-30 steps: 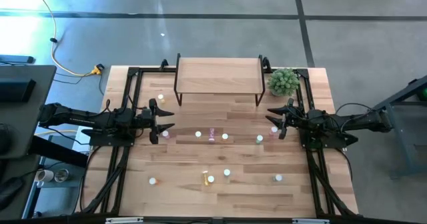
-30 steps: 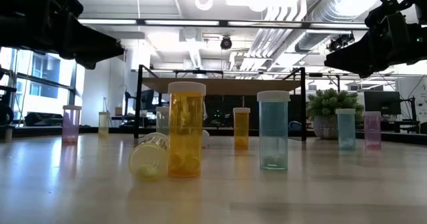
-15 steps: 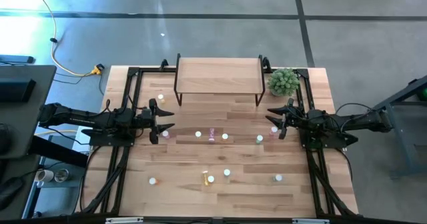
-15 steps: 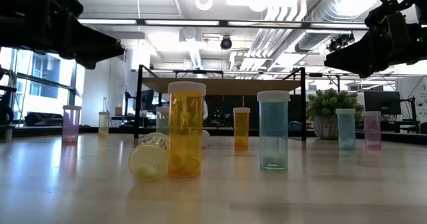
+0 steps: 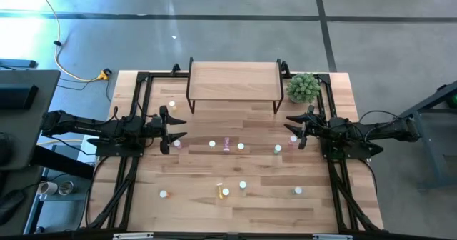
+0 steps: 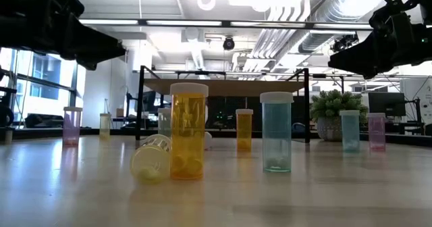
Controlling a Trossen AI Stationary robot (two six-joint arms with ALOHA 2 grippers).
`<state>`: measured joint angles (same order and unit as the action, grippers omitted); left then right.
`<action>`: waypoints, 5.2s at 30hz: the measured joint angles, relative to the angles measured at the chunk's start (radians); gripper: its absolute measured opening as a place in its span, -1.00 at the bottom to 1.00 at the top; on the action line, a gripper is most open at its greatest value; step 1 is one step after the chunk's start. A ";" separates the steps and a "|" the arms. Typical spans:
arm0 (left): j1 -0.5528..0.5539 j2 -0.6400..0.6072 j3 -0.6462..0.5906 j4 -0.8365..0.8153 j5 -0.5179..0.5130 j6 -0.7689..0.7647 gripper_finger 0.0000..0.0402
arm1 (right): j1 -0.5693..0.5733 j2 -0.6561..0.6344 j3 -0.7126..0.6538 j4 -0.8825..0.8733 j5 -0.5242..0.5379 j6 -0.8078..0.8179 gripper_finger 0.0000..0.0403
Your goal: Pick and place medicine bottles onto shelf by color
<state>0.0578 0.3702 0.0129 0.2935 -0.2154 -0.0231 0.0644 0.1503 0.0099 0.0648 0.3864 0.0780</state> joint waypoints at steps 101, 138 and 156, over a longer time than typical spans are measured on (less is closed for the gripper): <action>-0.133 0.698 0.492 -0.973 -0.042 -0.438 0.05 | 0.000 0.000 0.000 0.000 0.000 0.000 -0.26; -0.100 0.720 0.599 -0.980 -0.028 -0.411 -0.47 | 0.000 0.000 0.000 0.000 0.000 0.000 -0.26; 0.321 0.720 1.134 -1.172 -0.092 -0.116 -0.46 | 0.000 0.000 0.000 0.000 0.000 0.000 -0.26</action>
<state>0.3785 1.0901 1.1473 -0.8781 -0.3069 -0.1390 0.0645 0.1501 0.0097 0.0647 0.3864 0.0780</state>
